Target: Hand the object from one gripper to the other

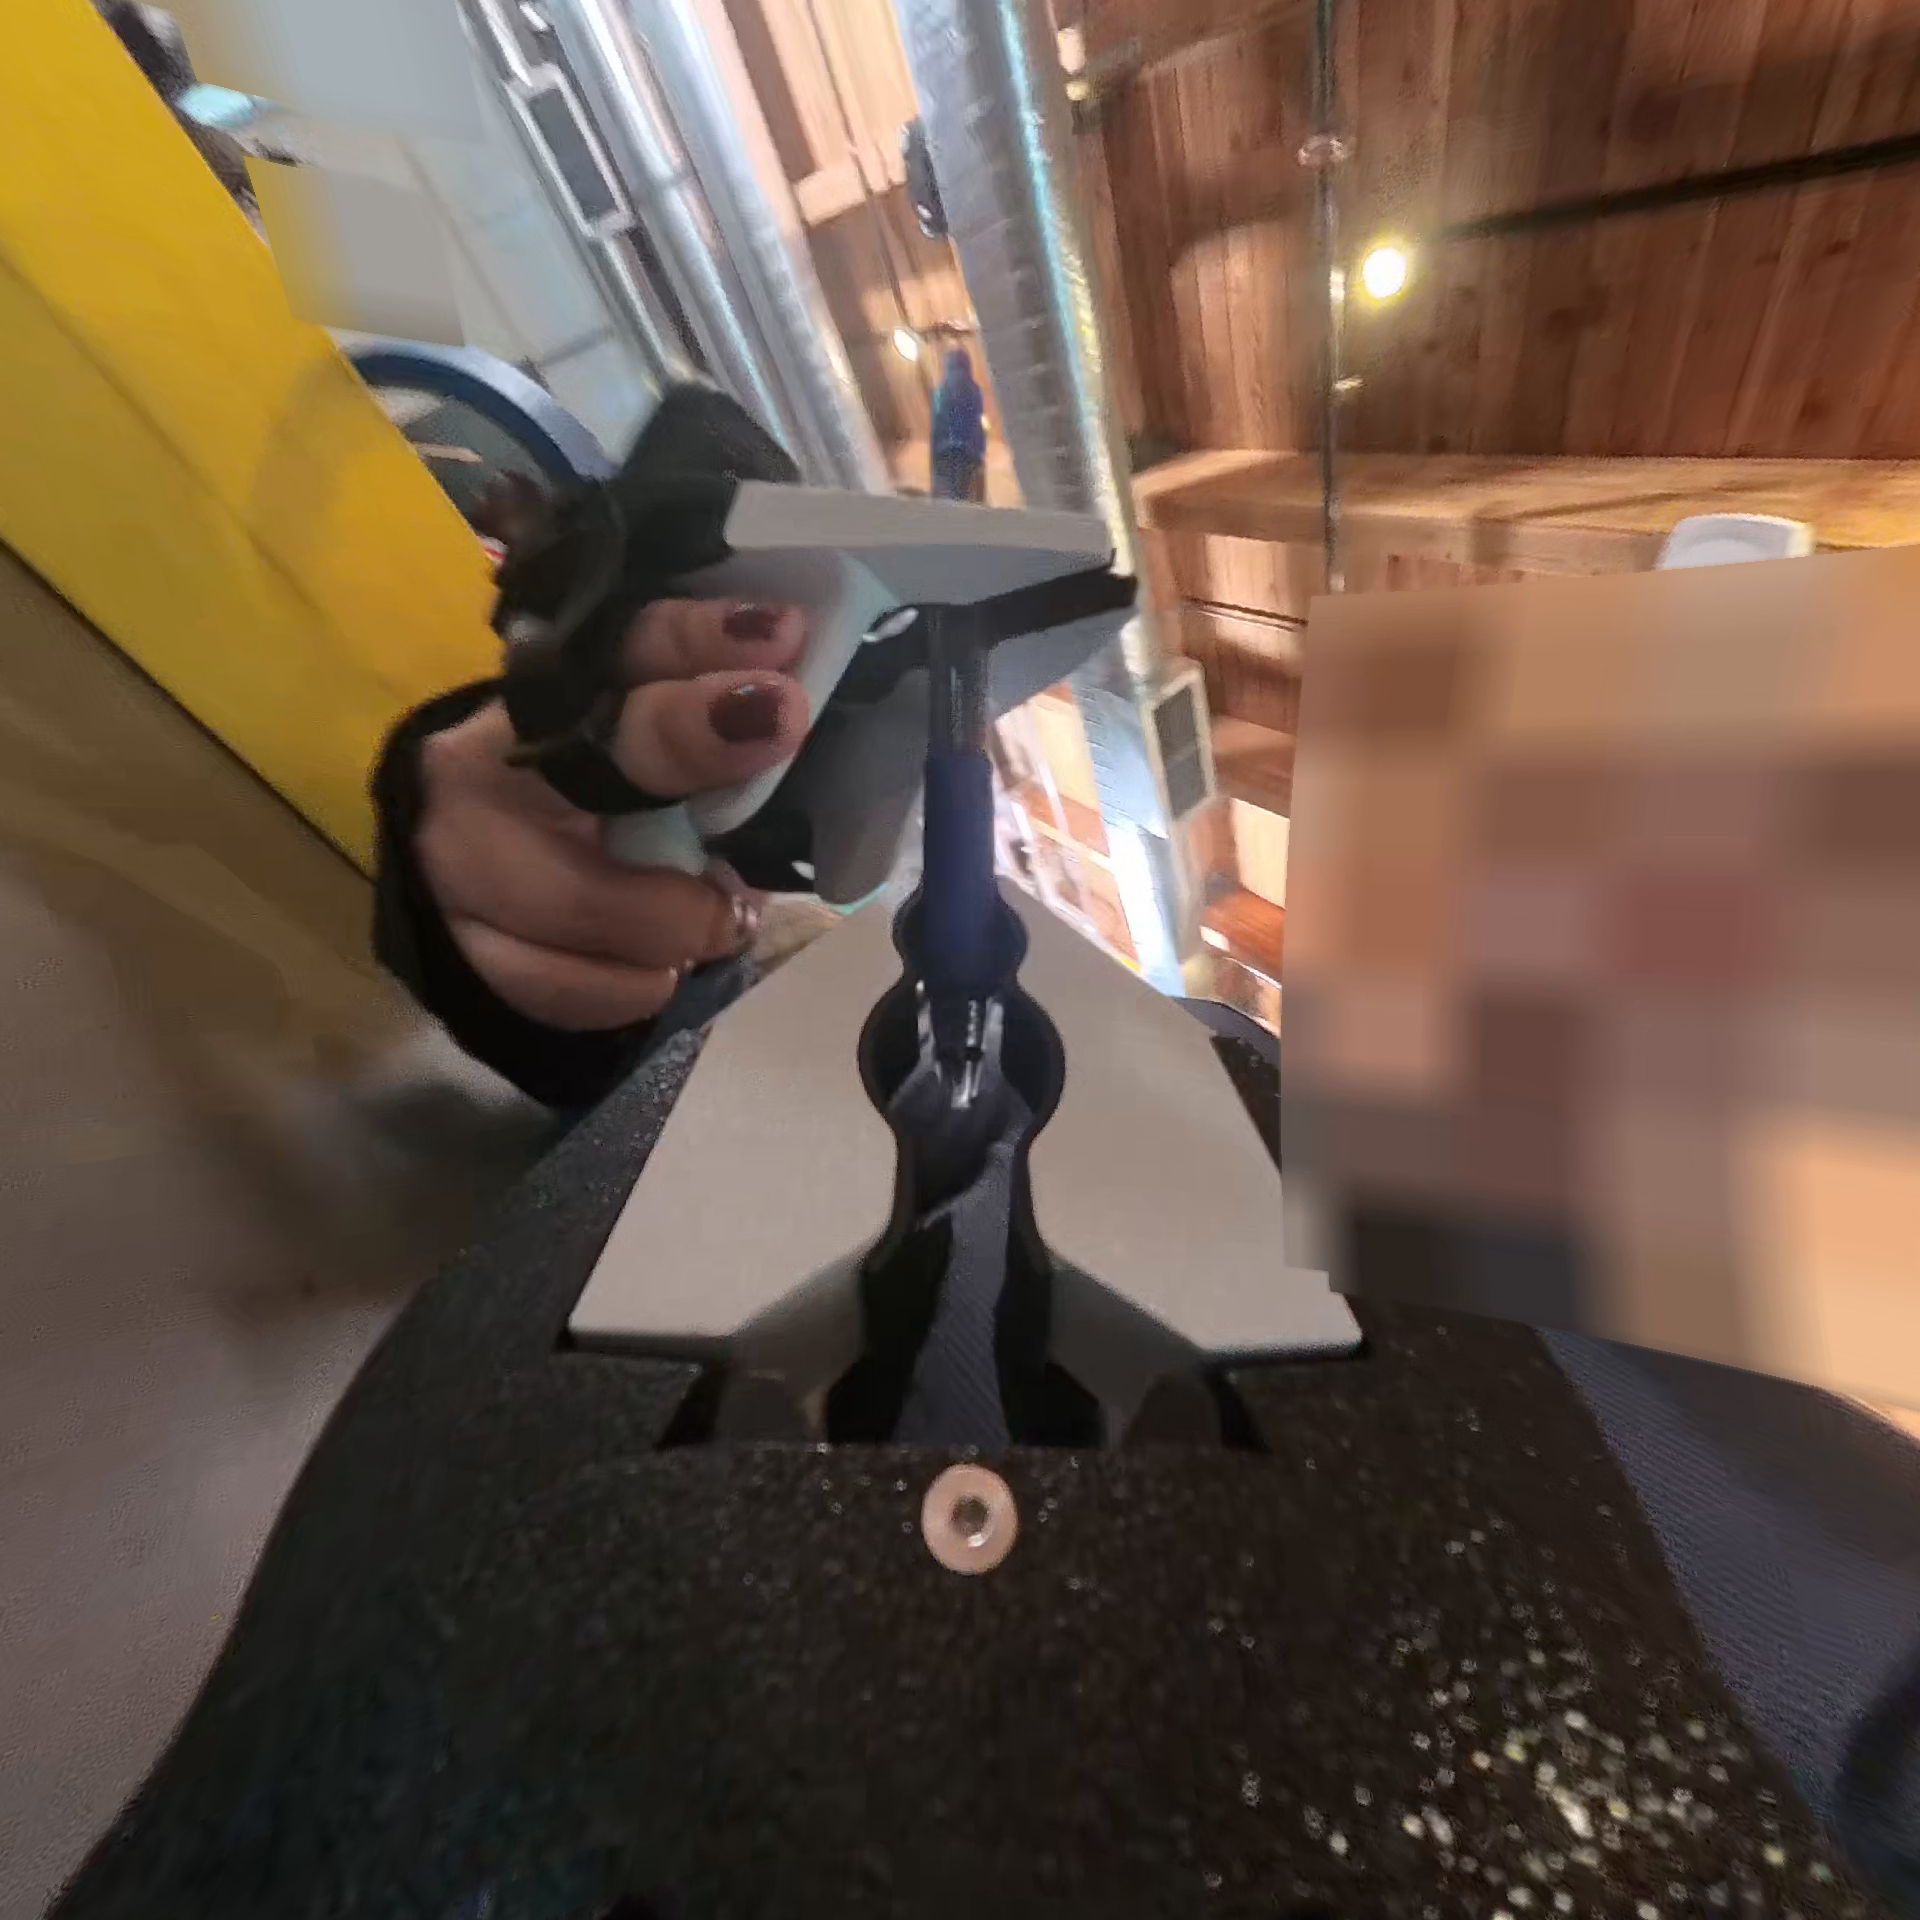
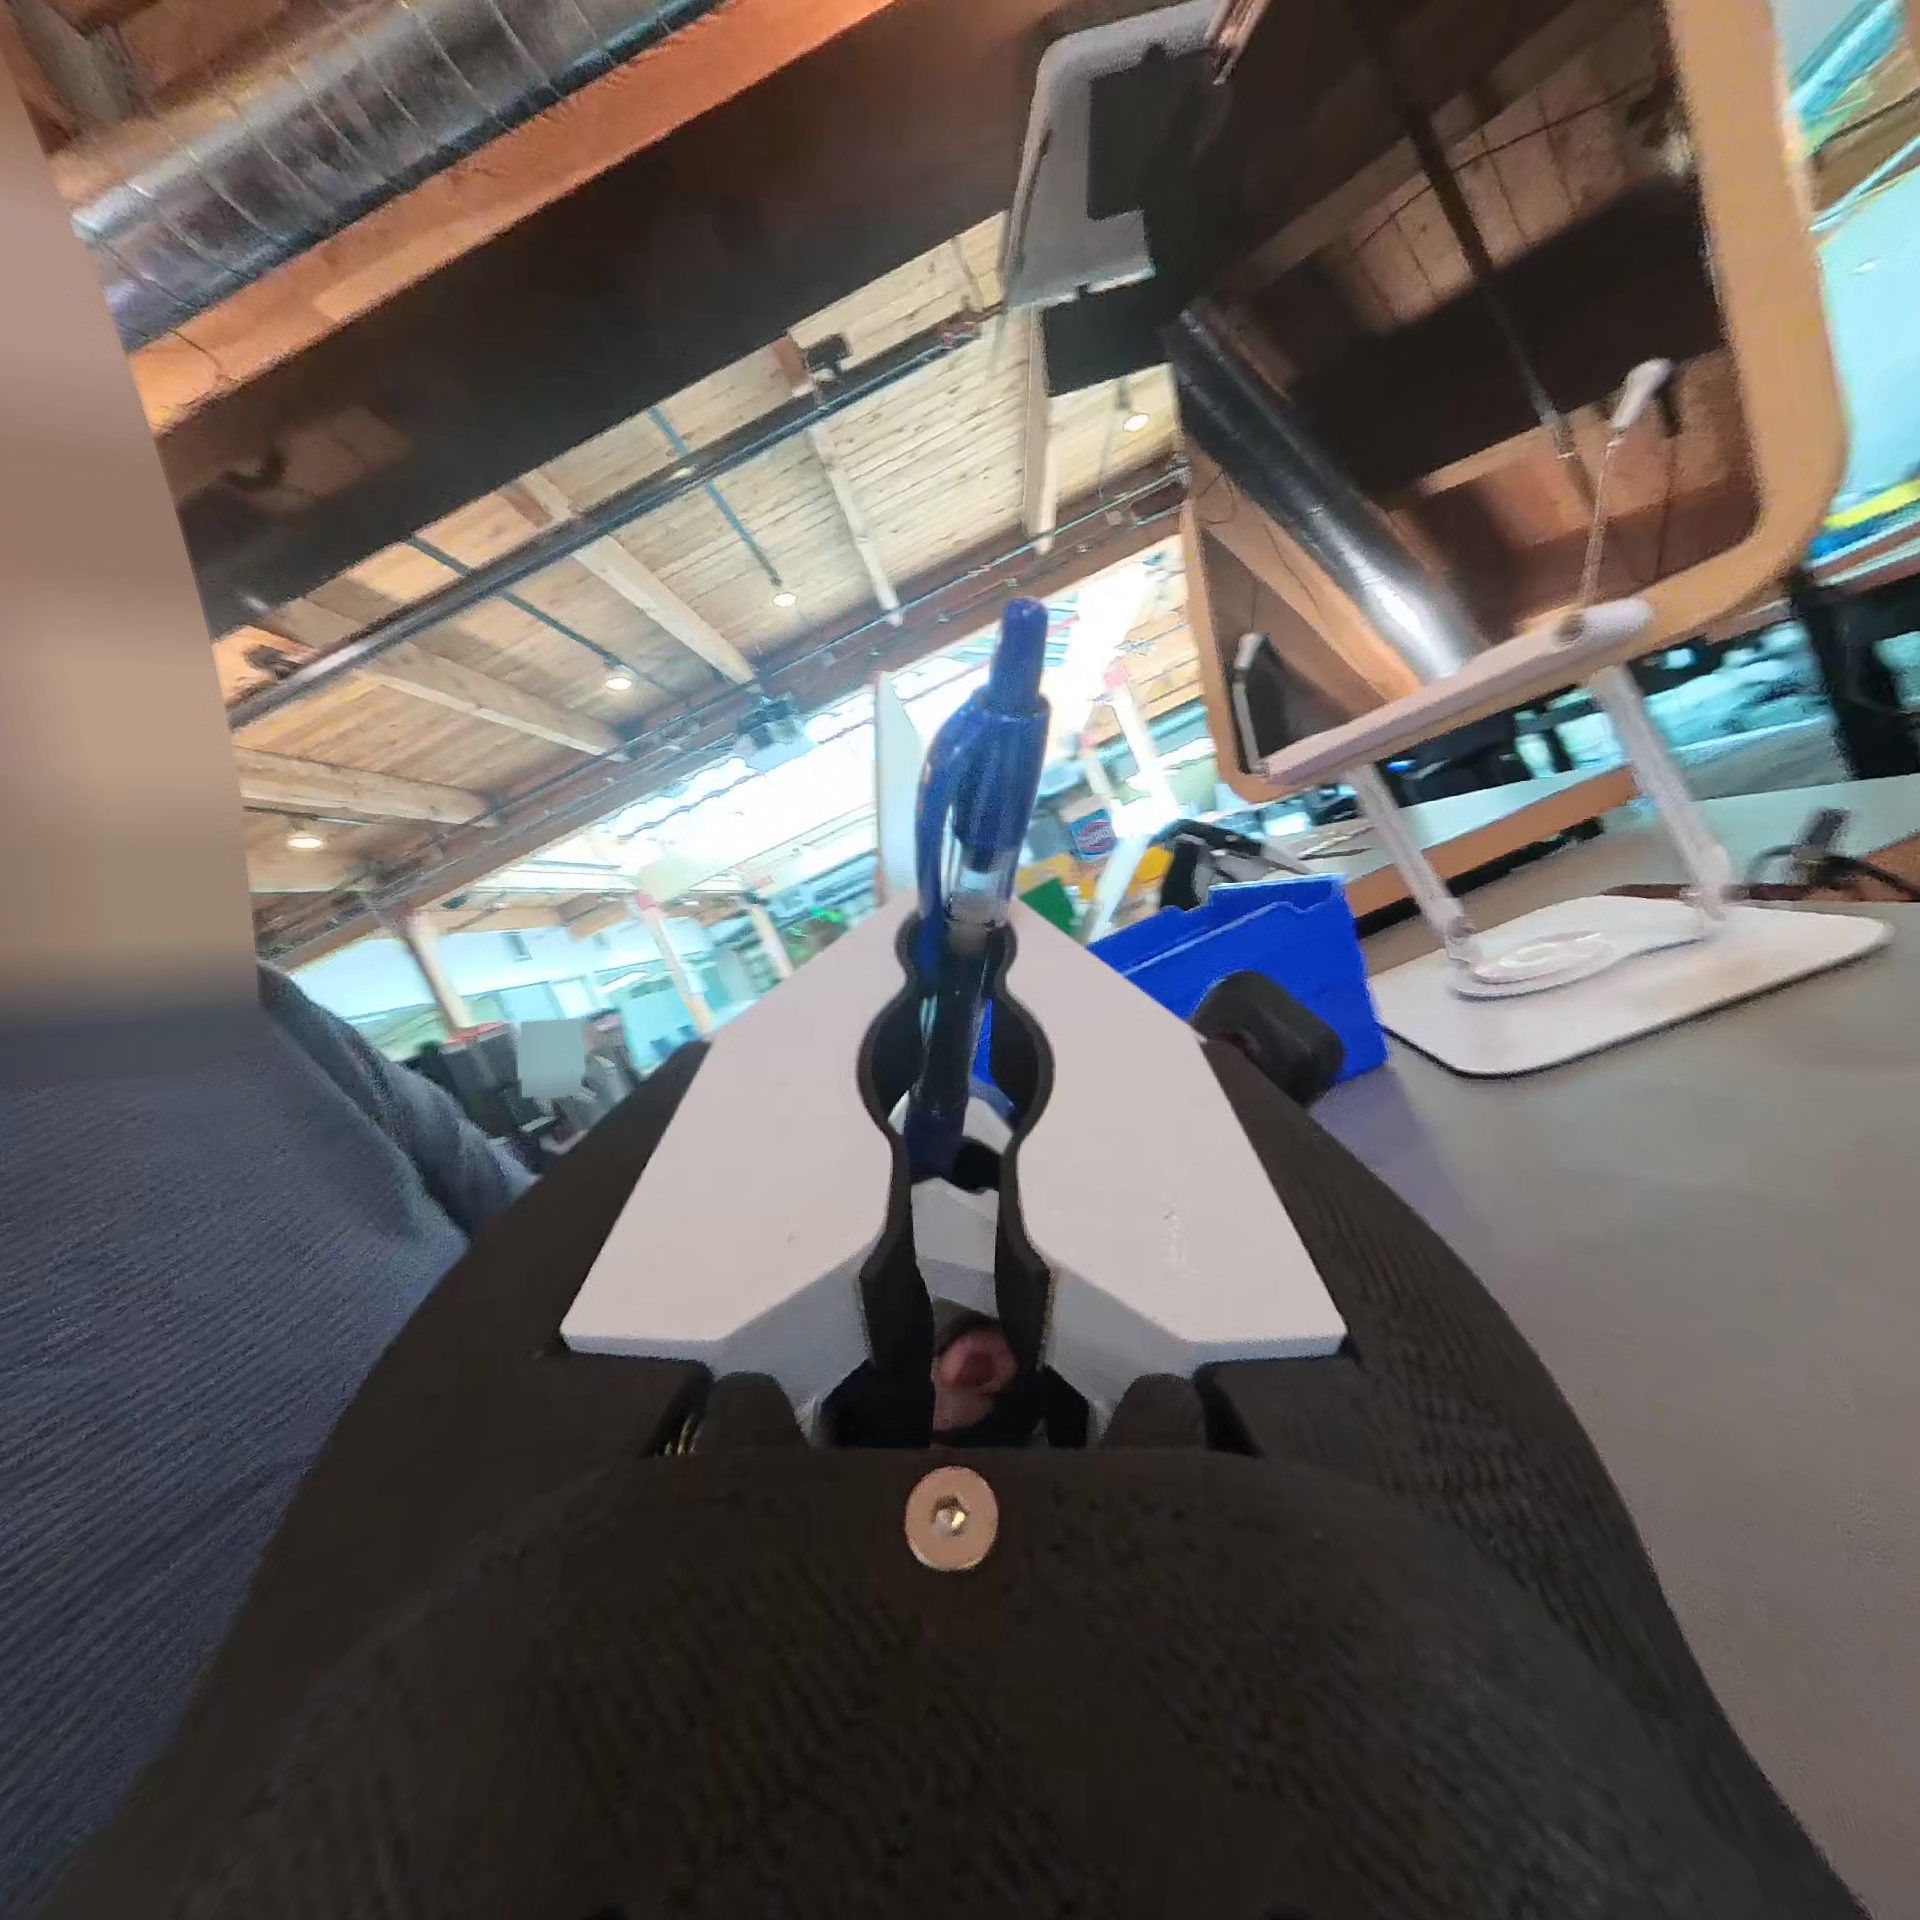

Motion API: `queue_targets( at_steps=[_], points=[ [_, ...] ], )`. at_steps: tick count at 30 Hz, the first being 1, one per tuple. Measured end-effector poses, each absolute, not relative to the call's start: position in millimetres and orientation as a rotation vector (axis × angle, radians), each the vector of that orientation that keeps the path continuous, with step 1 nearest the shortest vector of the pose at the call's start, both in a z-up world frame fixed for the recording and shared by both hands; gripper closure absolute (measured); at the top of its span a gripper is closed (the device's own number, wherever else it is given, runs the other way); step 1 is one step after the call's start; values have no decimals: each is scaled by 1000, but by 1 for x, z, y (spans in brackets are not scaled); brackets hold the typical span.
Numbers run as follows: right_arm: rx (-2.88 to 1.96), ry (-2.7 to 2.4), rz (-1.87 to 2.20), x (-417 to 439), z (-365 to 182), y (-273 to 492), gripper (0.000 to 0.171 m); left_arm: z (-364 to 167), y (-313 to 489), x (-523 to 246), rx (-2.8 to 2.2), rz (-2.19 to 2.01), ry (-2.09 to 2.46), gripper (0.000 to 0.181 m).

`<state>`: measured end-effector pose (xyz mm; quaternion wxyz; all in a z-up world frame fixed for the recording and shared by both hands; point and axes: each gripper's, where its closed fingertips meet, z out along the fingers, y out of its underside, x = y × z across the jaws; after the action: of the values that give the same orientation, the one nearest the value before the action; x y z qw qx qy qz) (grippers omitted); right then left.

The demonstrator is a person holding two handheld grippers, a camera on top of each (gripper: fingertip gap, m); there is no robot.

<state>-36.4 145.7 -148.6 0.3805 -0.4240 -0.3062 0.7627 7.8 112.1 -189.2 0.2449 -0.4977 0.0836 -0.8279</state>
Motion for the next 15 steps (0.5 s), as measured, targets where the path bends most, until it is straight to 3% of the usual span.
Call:
queue_targets(
  at_steps=[1, 2, 3, 4, 7, 10, 13, 15],
  points=[
    [-1092, -780, 1913, -37, -150, 148, 168, -193, 117, 7, -1380, -2195, 223, 173],
    [-1098, -777, 1897, -36, -151, 151, 168, -193, 121, 5, -1384, -2136, 217, 167],
    [-1101, -760, 1894, -35, -150, 154, 168, -195, 127, 3, -1412, -2075, 192, 141],
    [-1097, -744, 1896, -33, -148, 156, 168, -198, 128, 2, -1436, -2024, 210, 142],
    [-1081, -745, 1899, -31, -146, 155, 168, -195, 120, 5, -1415, -2020, 290, 172],
    [-1051, -724, 1887, -29, -142, 154, 167, -195, 119, 10, -1404, -1887, 368, 173],
    [-1144, -636, 1828, -30, -147, 172, 126, -197, 134, 2, -1427, -1462, 440, 173],
    [-1208, -554, 1824, -27, -150, 186, 113, -202, 149, -14, -1448, -991, 513, 173]
  ],
)
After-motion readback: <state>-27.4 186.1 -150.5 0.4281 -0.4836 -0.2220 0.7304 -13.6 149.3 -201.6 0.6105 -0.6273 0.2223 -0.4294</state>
